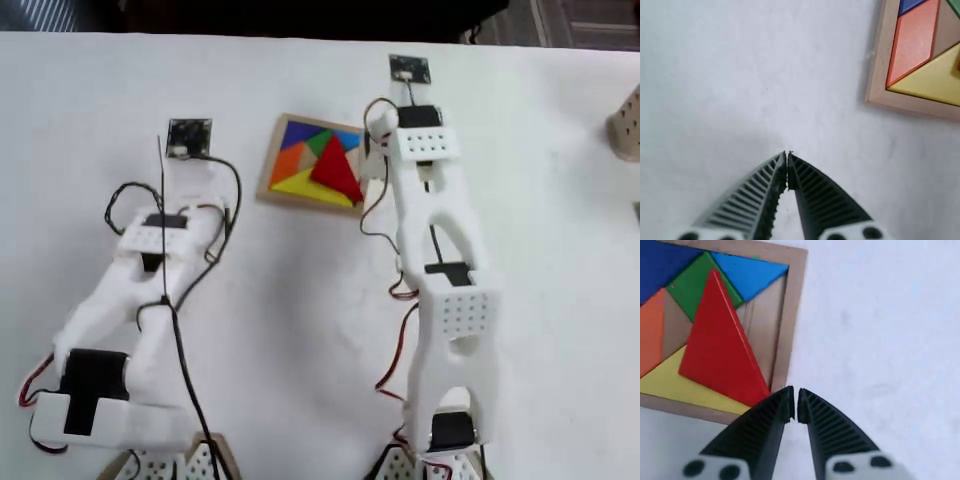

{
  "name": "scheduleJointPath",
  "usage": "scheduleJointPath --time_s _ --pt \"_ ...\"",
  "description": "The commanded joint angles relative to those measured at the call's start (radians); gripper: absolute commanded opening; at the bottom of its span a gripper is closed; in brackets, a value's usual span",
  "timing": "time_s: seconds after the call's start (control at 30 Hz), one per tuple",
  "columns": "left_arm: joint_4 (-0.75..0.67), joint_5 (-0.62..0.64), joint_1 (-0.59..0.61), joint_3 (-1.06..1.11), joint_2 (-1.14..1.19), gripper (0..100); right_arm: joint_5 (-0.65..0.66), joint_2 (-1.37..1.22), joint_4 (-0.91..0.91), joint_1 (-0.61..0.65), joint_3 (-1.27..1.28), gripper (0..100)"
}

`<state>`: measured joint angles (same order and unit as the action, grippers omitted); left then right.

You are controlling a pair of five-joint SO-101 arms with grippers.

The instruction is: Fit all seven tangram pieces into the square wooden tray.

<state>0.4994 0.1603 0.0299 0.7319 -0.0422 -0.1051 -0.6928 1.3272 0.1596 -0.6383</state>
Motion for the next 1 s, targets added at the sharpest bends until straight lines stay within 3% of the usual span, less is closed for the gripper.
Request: scheduleJointPath --time_s 0.0,0.27,0.73,0.97 --pt "-0.034 -0.008 0.005 -0.009 -0.007 2 -0.011 0.084 -0.051 0.062 -0.032 2.0" --pt "-0.034 -0.008 0.007 -0.009 -0.007 2 -0.003 -0.090 -0.363 0.182 -0.037 2.4" --pt "-0.034 -0.008 0.007 -0.008 -0.007 2 -0.003 -0.116 -0.357 0.084 -0.037 2.2" --pt "-0.034 -0.008 0.008 -0.008 -0.007 2 -0.003 -0.051 -0.265 0.021 -0.037 2.0"
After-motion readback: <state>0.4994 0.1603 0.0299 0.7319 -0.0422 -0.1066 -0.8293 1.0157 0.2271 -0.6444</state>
